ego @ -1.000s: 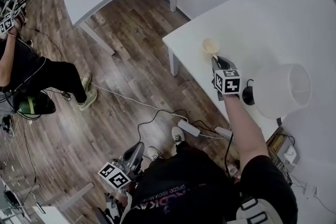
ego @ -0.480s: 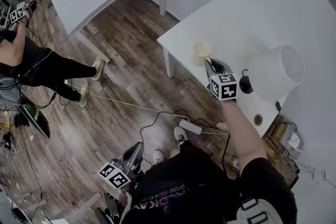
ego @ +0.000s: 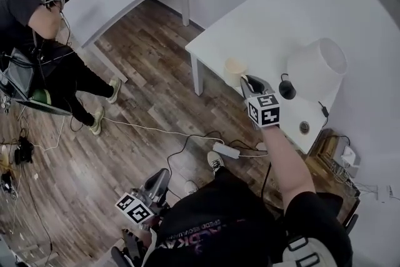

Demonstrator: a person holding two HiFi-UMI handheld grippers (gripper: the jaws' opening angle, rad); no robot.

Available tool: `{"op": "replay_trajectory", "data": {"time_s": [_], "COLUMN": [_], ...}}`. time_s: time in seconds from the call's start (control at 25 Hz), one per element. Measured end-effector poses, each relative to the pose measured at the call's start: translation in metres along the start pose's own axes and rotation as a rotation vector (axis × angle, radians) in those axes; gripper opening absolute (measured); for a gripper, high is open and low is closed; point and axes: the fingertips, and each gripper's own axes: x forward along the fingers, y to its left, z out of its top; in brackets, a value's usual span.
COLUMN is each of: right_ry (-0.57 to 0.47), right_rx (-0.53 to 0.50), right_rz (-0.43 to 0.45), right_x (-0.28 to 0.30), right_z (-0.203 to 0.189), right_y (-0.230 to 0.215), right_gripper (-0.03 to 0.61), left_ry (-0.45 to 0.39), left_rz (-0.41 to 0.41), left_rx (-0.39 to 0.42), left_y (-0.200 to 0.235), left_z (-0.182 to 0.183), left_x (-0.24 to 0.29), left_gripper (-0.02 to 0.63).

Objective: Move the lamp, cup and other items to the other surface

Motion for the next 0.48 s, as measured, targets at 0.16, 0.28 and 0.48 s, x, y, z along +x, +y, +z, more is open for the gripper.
{"op": "replay_trajectory", "data": {"time_s": [0.16, 0.28, 0.48], "right_ry": [-0.015, -0.025, -0.044], "right_rx": [0.002, 0.003, 0.021], "right_rz": [-0.018, -0.036, -0.063], "right_x": [-0.029, -0.052, -0.090], "right_z": [0.002, 0.000, -0.006], "right_y": [0.012, 0.016, 0.024], "right_gripper": [0.055, 0.055, 0.055], "left_ry": [0.009, 0.030, 0.068], "left_rz": [-0.050, -0.096, -0.155], "left_rx": [0.006, 0.021, 0.032], "left_y": [-0.004, -0.012, -0.021], "left_z": [0.001, 0.001, -0.005], "left_x": [-0.008, -0.007, -0.010], "left_gripper": [-0.002, -0.002, -0.002]}}
